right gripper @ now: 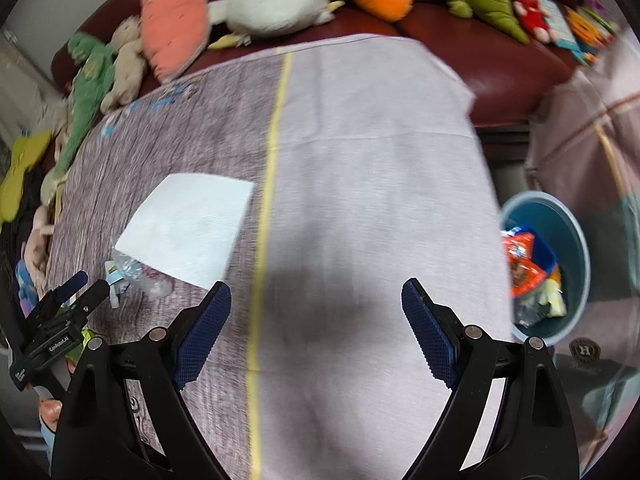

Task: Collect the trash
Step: 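Grasp the white tissue with the right tool while the left tool grasps the clear plastic wrapper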

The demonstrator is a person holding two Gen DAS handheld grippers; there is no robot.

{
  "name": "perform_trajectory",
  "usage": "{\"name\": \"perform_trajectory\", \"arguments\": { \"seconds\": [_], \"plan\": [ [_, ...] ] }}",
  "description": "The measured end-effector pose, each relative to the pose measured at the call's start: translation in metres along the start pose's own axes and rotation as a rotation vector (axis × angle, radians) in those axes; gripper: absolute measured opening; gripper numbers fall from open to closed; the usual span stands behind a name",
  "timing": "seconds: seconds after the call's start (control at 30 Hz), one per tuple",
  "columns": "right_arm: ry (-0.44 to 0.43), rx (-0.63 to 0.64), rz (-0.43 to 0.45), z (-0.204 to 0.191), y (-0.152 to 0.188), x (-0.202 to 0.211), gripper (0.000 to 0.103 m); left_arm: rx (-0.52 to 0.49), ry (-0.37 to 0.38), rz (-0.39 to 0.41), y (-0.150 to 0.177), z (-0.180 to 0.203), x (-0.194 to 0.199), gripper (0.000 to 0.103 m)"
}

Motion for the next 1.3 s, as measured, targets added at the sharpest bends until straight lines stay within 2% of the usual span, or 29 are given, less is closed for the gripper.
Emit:
{"name": "perform_trajectory", "arguments": {
  "seconds": [0.17, 0.37, 0.57, 0.83, 0.9, 0.97, 1.03, 1.1, 1.3],
  "plan": [
    [-0.041, 0.084, -0.048, -0.053, -0.009, -0.038, 0.083, 0.063, -0.007, -0.012, -0.002, -0.035, -0.010, 0.092],
    [-0.081, 0.152, -0.096, -0.098, -0.020, -0.084, 0.083, 0.100, -0.009, -0.039, -0.005, -0.052, -0.027, 0.092],
    [-0.093, 0.215, -0.111, -0.121, -0.035, -0.120, 0.083, 0.112, 0.003, -0.072, -0.004, -0.059, -0.043, 0.092],
    [-0.098, 0.257, -0.115, -0.127, -0.039, -0.151, 0.083, 0.127, 0.008, -0.072, -0.006, -0.063, -0.048, 0.095],
    [-0.109, 0.263, -0.116, -0.127, -0.037, -0.154, 0.072, 0.131, 0.005, -0.072, -0.006, -0.063, -0.049, 0.095],
    [-0.097, 0.273, -0.103, -0.125, -0.035, -0.153, 0.051, 0.133, 0.004, -0.074, -0.006, -0.062, -0.050, 0.095],
    [-0.098, 0.274, -0.103, -0.120, -0.033, -0.150, 0.038, 0.128, 0.000, -0.075, -0.006, -0.058, -0.049, 0.095],
    [-0.125, 0.240, -0.114, -0.112, -0.031, -0.144, 0.038, 0.115, -0.007, -0.076, -0.005, -0.054, -0.049, 0.095],
    [-0.123, 0.167, -0.117, -0.073, -0.024, -0.128, 0.038, 0.081, -0.017, -0.062, -0.005, -0.038, -0.042, 0.095]
  ]
}}
Point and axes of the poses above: each gripper's, at about its wrist camera, not at the fingertips, and x roughly against the way its jaws point, z to its right, y to its underside, the point moved 10 cm from there along -x, roughly the way its jaws point, and after that the axes turned 1 degree about -y, right-handed, at the moved point
